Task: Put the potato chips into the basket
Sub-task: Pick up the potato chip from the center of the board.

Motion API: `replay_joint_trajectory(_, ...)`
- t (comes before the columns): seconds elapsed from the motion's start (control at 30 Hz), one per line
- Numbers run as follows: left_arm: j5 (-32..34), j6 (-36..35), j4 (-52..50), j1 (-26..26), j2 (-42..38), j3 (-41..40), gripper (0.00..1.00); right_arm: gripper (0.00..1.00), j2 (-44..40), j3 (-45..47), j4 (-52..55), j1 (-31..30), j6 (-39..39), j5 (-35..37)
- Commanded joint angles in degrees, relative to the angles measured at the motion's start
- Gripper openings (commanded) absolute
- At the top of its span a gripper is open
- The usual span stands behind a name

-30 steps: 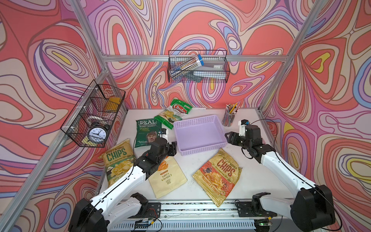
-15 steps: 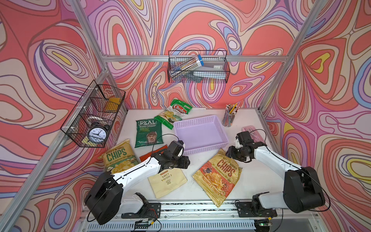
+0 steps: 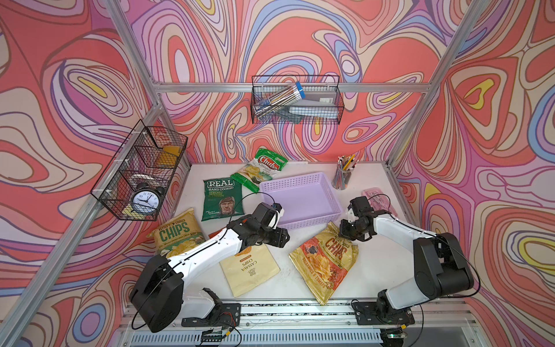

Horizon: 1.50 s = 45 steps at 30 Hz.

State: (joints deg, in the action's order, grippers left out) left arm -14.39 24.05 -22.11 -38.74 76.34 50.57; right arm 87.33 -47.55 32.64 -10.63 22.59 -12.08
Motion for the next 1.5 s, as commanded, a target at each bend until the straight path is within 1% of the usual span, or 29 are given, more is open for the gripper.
replay_joint_trajectory(0.0,2.4,-2.3,-2.6,-0.2,-3.1,1.7,0.65,0.00,-2.9,1.1,3.7,-0.1,-1.2,4.6)
replay_joint_trajectory(0.17,4.8,-4.0,-4.9,-0.2,-5.7,3.7,0.65,0.00,-8.5,0.2,7.1,-0.1,-2.3,5.9)
replay_joint_trajectory(0.3,5.4,-4.9,-5.2,-0.2,-7.8,5.0,0.66,0.00,-12.2,-0.7,8.3,-0.2,-1.9,4.2)
replay_joint_trajectory(0.5,6.5,-6.2,-5.8,-0.2,-9.7,6.6,0.66,0.00,-15.4,-2.1,10.2,-0.2,-2.4,1.7)
replay_joint_trajectory(0.6,6.5,-7.3,-5.6,-0.2,-9.8,7.7,0.66,0.00,-17.1,-3.5,11.8,-0.2,-3.5,-0.3)
replay_joint_trajectory(0.77,7.8,-8.3,-5.7,-0.2,-10.5,9.4,0.67,0.00,-21.1,-5.4,13.5,-0.2,-5.6,-5.9)
replay_joint_trajectory(0.9,9.0,-8.5,-4.8,-0.2,-12.5,8.9,0.67,0.00,-23.8,-8.7,13.8,-0.4,-5.9,-9.2)
replay_joint_trajectory(1.03,11.7,-8.4,-3.5,-0.2,-15.2,7.2,0.67,0.00,-23.6,-13.0,12.4,-1.3,-5.0,-14.5)
replay_joint_trajectory(1.23,16.2,-9.2,-3.4,-0.2,-20.1,5.1,0.68,0.00,-21.0,-19.3,10.4,-2.0,-4.9,-21.2)
replay_joint_trajectory(1.33,18.6,-9.9,-3.3,-0.2,-22.6,4.2,0.68,0.00,-20.0,-21.4,7.7,-2.1,-4.1,-24.6)
replay_joint_trajectory(1.47,21.5,-10.5,-2.4,-0.2,-25.5,2.6,0.69,0.00,-17.4,-23.5,0.4,-2.3,-0.2,-28.7)
